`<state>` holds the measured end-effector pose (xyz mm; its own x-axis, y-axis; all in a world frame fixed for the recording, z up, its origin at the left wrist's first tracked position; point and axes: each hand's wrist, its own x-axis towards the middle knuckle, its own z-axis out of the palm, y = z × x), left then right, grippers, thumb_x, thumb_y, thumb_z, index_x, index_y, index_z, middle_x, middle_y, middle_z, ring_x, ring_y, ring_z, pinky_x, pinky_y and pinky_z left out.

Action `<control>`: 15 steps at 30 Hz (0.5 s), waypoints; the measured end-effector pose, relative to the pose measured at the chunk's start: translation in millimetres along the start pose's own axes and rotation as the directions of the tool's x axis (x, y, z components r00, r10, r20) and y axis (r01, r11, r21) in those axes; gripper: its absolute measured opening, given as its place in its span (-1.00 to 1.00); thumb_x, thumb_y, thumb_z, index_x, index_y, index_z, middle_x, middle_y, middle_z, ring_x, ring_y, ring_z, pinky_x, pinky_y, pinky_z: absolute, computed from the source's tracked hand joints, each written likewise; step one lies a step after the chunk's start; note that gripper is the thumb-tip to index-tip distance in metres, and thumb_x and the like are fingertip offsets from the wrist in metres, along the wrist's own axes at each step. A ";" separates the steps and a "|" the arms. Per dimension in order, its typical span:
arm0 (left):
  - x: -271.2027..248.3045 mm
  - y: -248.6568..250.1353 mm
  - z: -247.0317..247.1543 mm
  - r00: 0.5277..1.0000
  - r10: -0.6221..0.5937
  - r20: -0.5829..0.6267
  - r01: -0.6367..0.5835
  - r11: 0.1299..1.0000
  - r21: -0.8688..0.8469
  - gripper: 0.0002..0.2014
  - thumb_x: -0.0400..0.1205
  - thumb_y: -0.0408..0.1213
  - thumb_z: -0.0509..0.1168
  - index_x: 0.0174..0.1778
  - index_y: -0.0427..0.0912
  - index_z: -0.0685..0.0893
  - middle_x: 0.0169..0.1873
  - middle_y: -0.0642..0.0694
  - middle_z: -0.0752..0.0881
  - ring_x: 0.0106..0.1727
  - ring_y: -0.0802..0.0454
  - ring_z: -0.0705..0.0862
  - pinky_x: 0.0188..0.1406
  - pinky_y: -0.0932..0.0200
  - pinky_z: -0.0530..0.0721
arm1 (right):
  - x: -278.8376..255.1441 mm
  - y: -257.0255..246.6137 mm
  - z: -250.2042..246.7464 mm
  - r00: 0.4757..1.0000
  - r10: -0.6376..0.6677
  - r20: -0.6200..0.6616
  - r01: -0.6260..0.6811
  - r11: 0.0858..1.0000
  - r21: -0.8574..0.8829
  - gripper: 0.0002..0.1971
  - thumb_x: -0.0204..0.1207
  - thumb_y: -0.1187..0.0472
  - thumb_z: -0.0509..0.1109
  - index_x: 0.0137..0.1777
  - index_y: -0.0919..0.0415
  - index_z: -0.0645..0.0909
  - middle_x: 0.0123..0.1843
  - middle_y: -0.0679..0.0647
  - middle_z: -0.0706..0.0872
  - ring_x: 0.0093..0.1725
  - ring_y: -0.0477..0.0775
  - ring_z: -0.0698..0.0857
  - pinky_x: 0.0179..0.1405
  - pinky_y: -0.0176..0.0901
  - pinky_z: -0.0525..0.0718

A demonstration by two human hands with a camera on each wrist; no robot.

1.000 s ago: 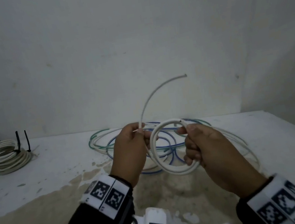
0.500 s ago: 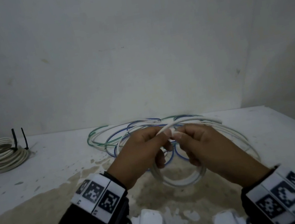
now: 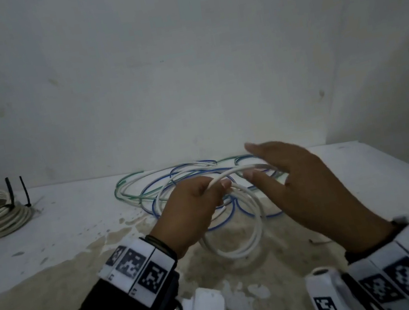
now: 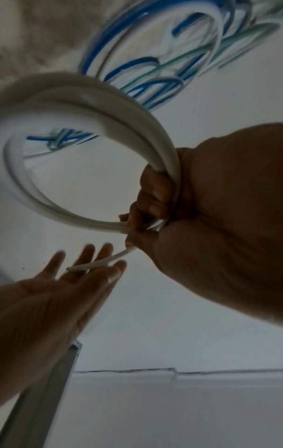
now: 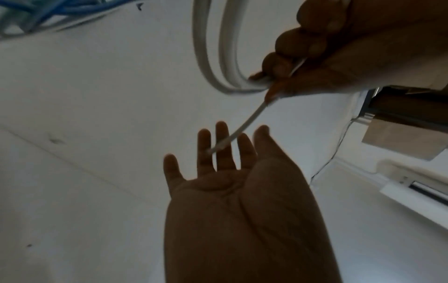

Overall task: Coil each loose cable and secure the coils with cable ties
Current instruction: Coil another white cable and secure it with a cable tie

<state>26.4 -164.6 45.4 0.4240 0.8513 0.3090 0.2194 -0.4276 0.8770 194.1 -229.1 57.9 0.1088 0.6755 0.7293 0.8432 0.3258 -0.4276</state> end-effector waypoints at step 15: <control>-15.2 -10.3 41.8 0.999 -0.002 -0.049 -0.016 0.926 -0.376 -0.42 0.54 0.09 0.23 -0.26 -0.51 0.43 -0.56 -0.02 0.21 -0.55 0.04 0.14 -0.56 0.17 0.18 | -40.4 13.4 8.1 0.949 0.124 0.289 -0.116 0.992 -0.045 -0.41 0.57 -0.07 0.09 0.54 0.20 0.38 0.33 0.11 0.63 0.33 0.05 0.56 0.15 -0.48 0.29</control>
<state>54.4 -185.9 16.3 0.3803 0.8660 0.3248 -0.1344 -0.2957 0.9458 196.7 -246.7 18.3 0.0557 0.8726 0.4852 0.8479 0.2153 -0.4844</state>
